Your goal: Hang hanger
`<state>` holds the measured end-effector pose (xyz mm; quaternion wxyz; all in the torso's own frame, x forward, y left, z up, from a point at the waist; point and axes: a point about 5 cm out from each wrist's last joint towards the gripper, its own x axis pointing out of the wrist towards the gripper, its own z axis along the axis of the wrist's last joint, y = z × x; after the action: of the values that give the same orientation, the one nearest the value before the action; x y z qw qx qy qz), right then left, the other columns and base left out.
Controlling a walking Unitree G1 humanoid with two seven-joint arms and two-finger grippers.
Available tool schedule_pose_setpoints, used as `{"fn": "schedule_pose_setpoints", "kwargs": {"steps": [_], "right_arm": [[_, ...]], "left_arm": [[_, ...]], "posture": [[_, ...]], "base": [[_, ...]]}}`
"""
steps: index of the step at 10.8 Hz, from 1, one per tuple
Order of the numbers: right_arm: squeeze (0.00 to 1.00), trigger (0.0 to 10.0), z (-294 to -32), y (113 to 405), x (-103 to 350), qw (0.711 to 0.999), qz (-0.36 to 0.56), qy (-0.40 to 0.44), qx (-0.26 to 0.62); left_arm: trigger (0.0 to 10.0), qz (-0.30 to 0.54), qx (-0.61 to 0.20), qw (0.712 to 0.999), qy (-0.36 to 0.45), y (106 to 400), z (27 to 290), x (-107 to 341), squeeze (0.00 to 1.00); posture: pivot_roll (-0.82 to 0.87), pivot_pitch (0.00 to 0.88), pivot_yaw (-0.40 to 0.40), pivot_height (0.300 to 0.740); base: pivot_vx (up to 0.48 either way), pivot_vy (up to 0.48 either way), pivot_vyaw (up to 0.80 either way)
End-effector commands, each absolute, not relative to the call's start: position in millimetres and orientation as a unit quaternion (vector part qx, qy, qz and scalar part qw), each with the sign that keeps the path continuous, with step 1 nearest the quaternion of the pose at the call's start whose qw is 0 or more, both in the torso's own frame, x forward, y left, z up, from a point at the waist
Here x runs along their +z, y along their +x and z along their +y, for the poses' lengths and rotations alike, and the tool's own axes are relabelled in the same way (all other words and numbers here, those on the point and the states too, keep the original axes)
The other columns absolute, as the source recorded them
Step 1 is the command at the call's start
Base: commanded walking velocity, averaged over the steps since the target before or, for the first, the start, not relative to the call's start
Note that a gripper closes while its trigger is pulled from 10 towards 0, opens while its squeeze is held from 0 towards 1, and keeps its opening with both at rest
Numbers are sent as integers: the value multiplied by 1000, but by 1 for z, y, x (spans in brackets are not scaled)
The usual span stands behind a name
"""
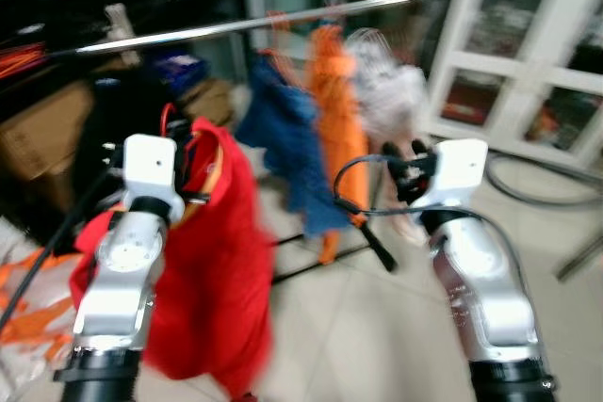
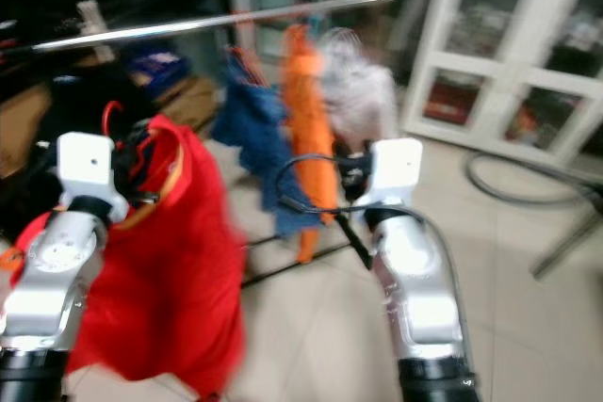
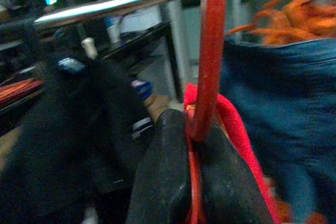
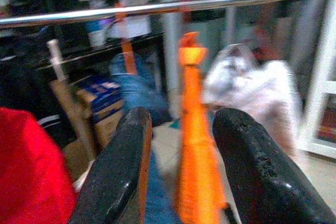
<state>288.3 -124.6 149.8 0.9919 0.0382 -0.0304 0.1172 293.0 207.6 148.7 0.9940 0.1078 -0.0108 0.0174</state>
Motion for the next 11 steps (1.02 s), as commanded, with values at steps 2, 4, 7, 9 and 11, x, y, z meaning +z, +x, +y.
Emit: {"fn": "schedule_pose_setpoints", "kwargs": {"steps": [2,4,7,9,11], "right_arm": [[0,10000,-132,287,153,992,-35,70,94],[0,10000,-130,283,158,991,-40,60,110],[0,10000,-118,271,181,975,-55,39,210],[0,10000,-108,259,185,955,-40,15,294],[0,10000,-98,244,185,928,-24,16,371]], "left_arm": [[10000,-42,10,992,120,296,204,164,0],[10000,-41,-2,992,120,303,202,167,0],[10000,-43,-37,991,122,314,194,171,0],[10000,-44,-54,993,99,326,182,174,0],[10000,-40,-38,992,112,343,179,177,0]], "posture": [[-81,0,72,740],[-82,0,78,740],[-90,0,73,740],[-98,0,66,740],[-102,0,48,740]], "base": [[371,0,400],[371,0,0],[372,0,0],[369,0,0],[336,0,0]]}}
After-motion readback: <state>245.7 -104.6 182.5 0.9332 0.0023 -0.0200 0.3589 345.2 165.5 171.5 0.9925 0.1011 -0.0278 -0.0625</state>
